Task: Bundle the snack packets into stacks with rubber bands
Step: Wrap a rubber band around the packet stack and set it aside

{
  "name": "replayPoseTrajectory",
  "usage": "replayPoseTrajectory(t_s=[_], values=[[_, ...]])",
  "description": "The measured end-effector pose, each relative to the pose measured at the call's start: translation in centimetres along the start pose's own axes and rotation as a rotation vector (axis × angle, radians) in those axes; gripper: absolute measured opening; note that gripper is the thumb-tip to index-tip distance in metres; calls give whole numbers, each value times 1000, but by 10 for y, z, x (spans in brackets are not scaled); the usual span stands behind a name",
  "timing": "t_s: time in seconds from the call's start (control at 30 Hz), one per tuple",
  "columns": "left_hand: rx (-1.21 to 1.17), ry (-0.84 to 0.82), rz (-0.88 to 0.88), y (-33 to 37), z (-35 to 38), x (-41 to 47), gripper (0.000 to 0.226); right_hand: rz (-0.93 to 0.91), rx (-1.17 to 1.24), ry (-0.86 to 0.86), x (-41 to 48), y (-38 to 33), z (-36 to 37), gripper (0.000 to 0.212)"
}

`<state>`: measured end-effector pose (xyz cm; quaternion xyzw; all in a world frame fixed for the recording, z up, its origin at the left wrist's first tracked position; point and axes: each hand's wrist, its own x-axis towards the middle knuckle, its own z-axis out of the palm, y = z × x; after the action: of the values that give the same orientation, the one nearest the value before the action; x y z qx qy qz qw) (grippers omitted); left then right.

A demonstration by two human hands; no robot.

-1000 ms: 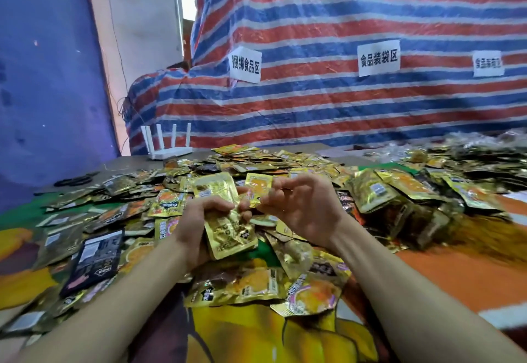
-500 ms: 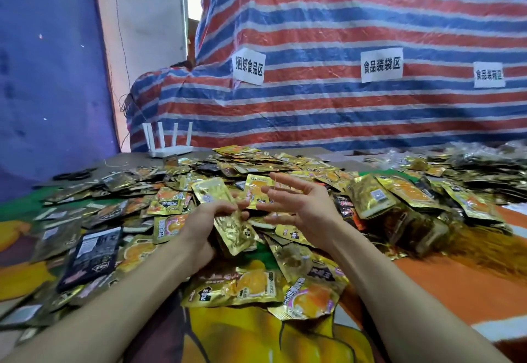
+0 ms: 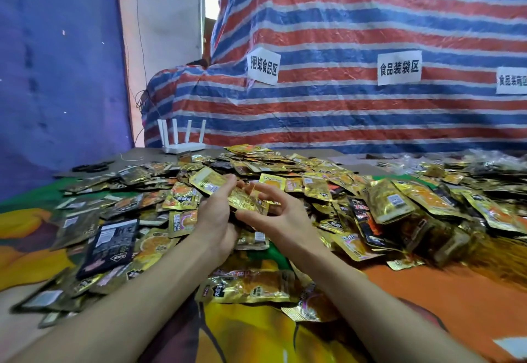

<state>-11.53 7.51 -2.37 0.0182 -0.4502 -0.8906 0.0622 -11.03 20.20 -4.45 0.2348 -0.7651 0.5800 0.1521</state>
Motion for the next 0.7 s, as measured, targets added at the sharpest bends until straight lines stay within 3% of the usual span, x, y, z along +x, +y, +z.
replayPoseTrajectory(t_s=[0.2, 0.27, 0.43, 0.7], values=[[-38, -71, -27, 1, -5, 5, 34, -3, 43, -42, -4, 6, 16, 72], [-47, -110, -44, 0, -6, 6, 42, -13, 50, -19, -3, 8, 17, 72], [15, -254, -58, -7, -4, 3, 36, -41, 59, 60, -3, 9, 11, 62], [101, -248, -108, -9, -6, 6, 35, 35, -48, 102, 0, 8, 5, 66]])
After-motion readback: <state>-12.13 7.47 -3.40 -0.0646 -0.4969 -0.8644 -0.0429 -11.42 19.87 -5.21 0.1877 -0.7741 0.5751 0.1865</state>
